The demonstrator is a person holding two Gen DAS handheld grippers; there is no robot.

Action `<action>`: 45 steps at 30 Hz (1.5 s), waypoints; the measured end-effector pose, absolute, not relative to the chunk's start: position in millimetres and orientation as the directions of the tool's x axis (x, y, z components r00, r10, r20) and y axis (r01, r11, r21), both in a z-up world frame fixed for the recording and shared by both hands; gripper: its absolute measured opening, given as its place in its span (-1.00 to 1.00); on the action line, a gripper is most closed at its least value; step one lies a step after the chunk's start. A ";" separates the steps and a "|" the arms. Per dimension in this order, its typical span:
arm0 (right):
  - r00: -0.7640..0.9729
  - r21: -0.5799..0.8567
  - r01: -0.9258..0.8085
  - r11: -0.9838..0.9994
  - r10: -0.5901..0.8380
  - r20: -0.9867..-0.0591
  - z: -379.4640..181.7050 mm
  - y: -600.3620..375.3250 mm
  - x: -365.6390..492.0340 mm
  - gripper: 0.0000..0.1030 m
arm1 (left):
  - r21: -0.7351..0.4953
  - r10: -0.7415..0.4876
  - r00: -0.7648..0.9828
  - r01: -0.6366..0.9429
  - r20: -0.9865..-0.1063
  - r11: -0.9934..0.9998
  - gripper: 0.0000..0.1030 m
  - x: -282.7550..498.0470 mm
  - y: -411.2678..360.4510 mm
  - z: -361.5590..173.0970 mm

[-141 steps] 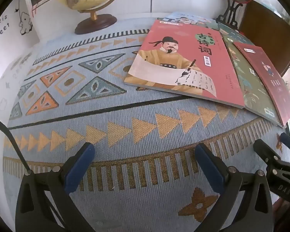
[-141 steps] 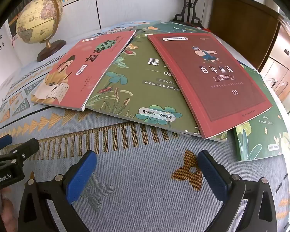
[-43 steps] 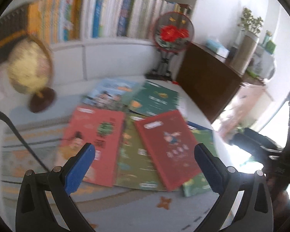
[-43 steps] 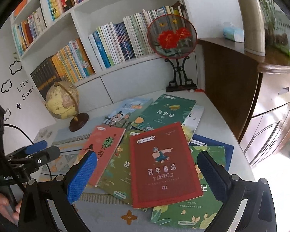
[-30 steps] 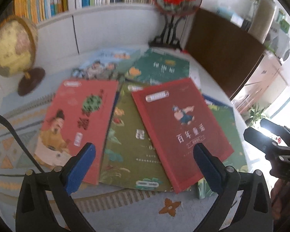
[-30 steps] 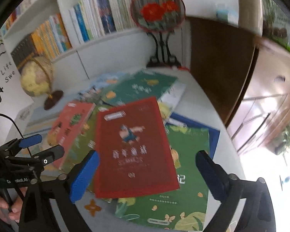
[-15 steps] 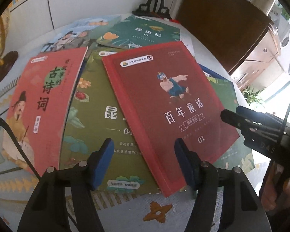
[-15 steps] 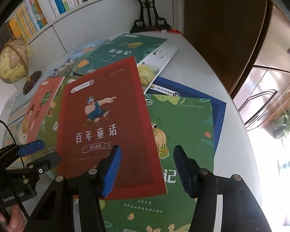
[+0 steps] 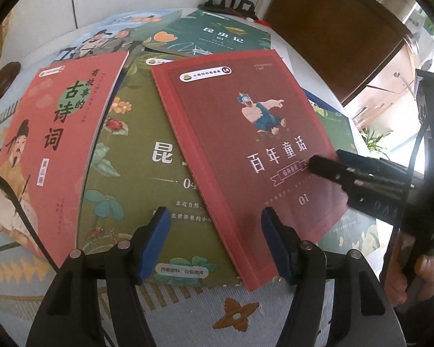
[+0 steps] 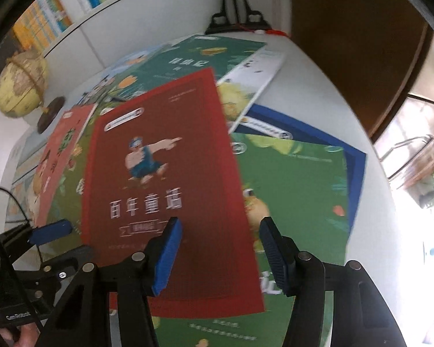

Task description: Organize books

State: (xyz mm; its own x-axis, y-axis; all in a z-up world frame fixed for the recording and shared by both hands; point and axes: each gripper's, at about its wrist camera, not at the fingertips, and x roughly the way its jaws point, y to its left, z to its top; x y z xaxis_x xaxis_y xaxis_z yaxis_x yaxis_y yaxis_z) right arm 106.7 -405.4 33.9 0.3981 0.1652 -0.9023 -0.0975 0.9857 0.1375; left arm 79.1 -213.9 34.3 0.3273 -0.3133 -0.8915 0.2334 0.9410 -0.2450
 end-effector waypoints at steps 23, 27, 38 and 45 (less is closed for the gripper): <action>0.354 0.137 -0.225 0.965 0.212 -0.911 33.3 -352.2 91.2 0.09 | -0.209 -0.271 0.328 0.214 -0.905 0.954 0.29 61.3 -196.6 30.2; 0.348 0.211 -0.197 0.958 0.269 -0.898 34.8 -367.3 92.4 0.09 | -0.429 -0.473 0.367 0.200 -0.801 0.881 0.29 53.6 -170.5 60.9; 0.342 0.376 -0.162 0.912 0.410 -0.846 44.0 -385.3 94.3 0.10 | -0.495 -0.476 0.355 0.039 -0.805 0.868 0.16 78.7 -150.9 28.4; 0.332 0.361 -0.136 0.923 0.386 -0.861 34.5 -382.2 97.4 0.12 | -0.690 -0.637 0.341 -0.051 -0.691 0.722 0.16 74.0 -122.6 25.5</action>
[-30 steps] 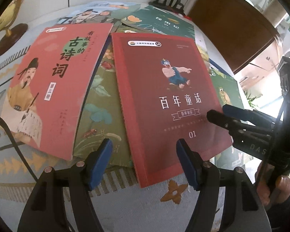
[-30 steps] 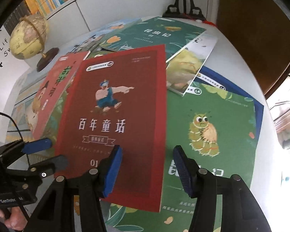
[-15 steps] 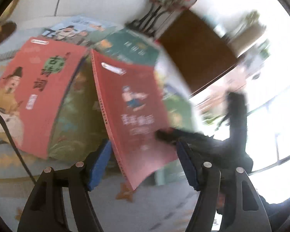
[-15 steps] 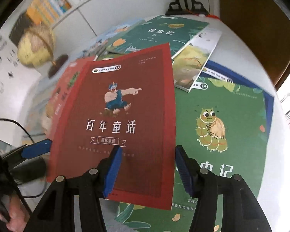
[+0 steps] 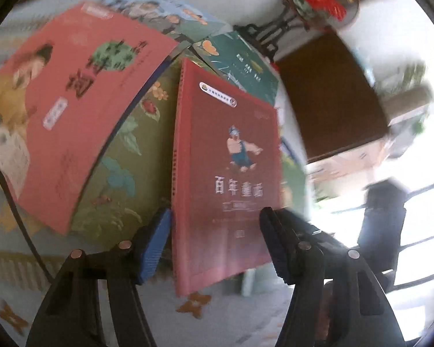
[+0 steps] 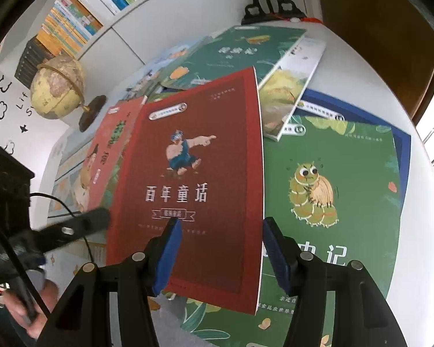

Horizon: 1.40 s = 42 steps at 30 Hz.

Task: Organize books
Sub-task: 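Close the right tool on the red book and lift it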

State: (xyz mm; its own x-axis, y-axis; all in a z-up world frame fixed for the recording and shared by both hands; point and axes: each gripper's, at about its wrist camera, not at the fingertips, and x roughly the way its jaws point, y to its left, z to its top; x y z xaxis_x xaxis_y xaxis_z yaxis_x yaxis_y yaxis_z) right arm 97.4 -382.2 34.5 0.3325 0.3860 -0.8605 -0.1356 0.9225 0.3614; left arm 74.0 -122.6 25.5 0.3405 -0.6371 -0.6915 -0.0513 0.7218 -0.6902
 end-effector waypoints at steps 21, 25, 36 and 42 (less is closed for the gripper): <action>0.231 0.571 -0.068 0.818 0.569 -0.789 24.2 -401.9 94.2 0.49 | -0.886 -0.871 0.236 -0.289 -0.432 0.361 -0.82 94.1 -131.6 -4.5; 0.240 0.683 -0.023 0.730 0.667 -0.705 22.4 -412.2 94.5 0.60 | -0.904 -0.910 0.215 -0.327 -0.355 0.275 -0.82 98.8 -134.5 -8.1; 0.300 0.605 -0.027 0.796 0.584 -0.754 29.7 -405.3 90.1 -0.49 | -0.627 -0.609 0.187 -0.052 -0.771 0.778 -0.68 95.4 -170.9 30.6; 0.419 0.204 -0.316 0.926 0.330 -0.846 70.7 -342.9 63.3 -0.50 | -0.332 -0.372 0.298 0.177 -0.879 0.927 -0.50 72.8 -208.4 59.5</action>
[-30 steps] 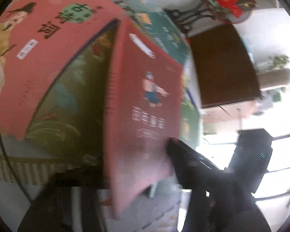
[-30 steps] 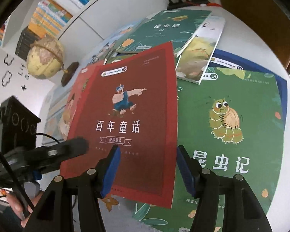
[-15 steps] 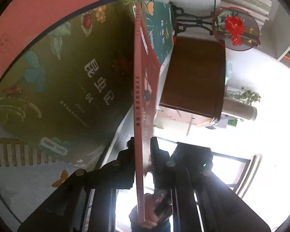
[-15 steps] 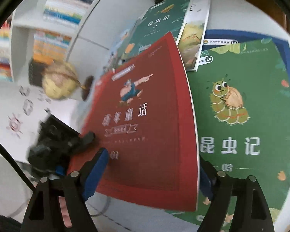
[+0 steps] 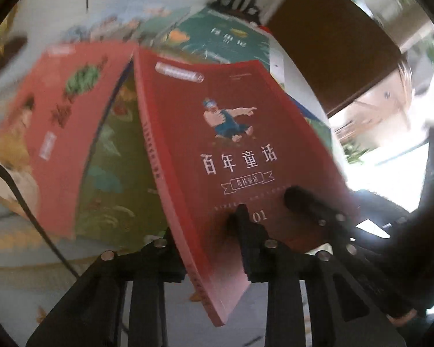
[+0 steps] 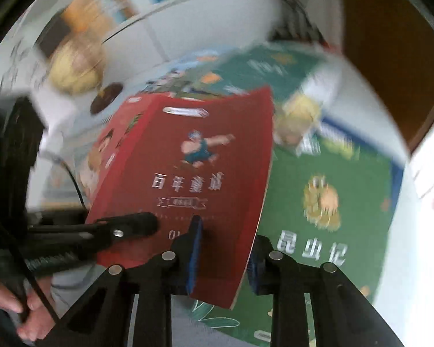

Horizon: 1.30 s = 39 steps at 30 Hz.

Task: Organize books
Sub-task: 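Close the right tool on the red book and lift it, then carry the red book beside the globe and release it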

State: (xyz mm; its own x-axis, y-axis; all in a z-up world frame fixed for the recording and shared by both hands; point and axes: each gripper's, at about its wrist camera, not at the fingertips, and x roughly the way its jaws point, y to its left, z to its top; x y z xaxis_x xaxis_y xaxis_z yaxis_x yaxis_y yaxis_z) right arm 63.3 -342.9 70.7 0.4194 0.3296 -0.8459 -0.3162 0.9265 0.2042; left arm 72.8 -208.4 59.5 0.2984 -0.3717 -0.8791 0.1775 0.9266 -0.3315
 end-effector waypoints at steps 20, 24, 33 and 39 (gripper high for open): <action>0.508 0.047 -0.624 0.780 0.451 -0.734 157.4 -150.4 -1.5 -0.51 | -0.271 -0.229 0.572 0.013 -0.788 0.963 -0.46 -11.9 7.4 135.7; 0.502 0.059 -0.662 0.747 0.501 -0.705 169.9 -86.1 -1.8 -0.51 | -0.224 -0.152 0.620 -0.040 -0.769 0.974 -0.46 -20.1 72.9 150.0; 0.449 0.104 -0.703 0.703 0.553 -0.702 154.5 58.7 9.7 -0.50 | -0.151 -0.029 0.636 -0.138 -0.771 0.979 -0.46 -12.8 191.0 136.3; 0.427 0.104 -0.697 0.709 0.527 -0.735 131.5 112.4 23.7 -0.50 | -0.194 -0.053 0.613 -0.167 -0.788 0.967 -0.46 3.3 234.5 103.2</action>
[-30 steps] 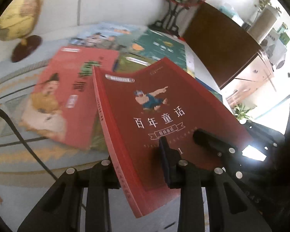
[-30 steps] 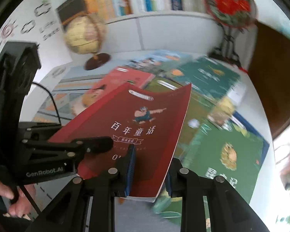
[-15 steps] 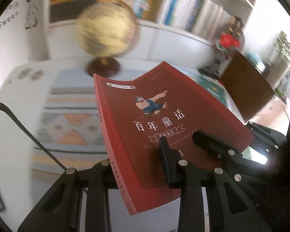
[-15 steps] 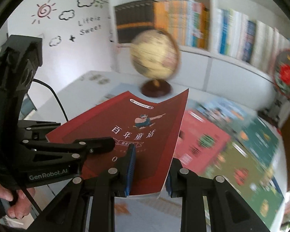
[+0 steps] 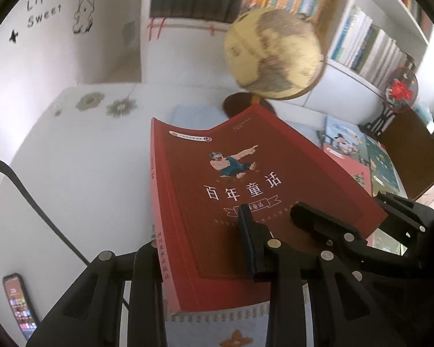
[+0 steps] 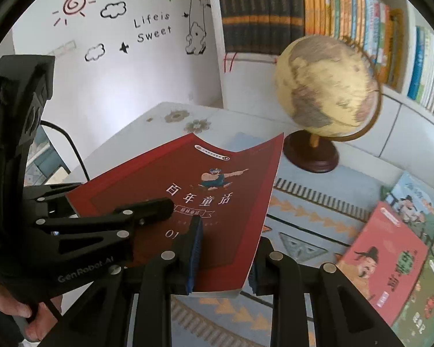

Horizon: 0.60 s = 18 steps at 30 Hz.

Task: Organize books
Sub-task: 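Carry the red book beside the globe and release it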

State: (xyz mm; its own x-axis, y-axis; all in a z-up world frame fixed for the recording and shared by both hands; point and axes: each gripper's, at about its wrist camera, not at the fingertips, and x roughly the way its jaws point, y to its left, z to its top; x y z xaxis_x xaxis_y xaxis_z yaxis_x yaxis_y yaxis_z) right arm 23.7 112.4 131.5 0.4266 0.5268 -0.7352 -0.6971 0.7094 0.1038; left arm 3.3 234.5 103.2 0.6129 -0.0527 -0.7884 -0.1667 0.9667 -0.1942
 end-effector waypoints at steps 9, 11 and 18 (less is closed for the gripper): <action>0.391 0.115 -0.653 0.749 0.462 -0.796 84.0 147.6 39.2 -0.48 | -0.241 -0.091 0.570 -0.194 -0.817 0.951 -0.46 11.2 262.5 56.8; 0.385 0.119 -0.651 0.749 0.461 -0.799 78.5 148.9 35.0 -0.48 | -0.248 -0.095 0.559 -0.204 -0.824 0.947 -0.46 6.9 266.1 50.0; 0.313 0.147 -0.647 0.749 0.436 -0.844 51.3 151.6 27.6 -0.46 | -0.270 -0.117 0.512 -0.236 -0.851 0.933 -0.37 -6.8 274.8 29.1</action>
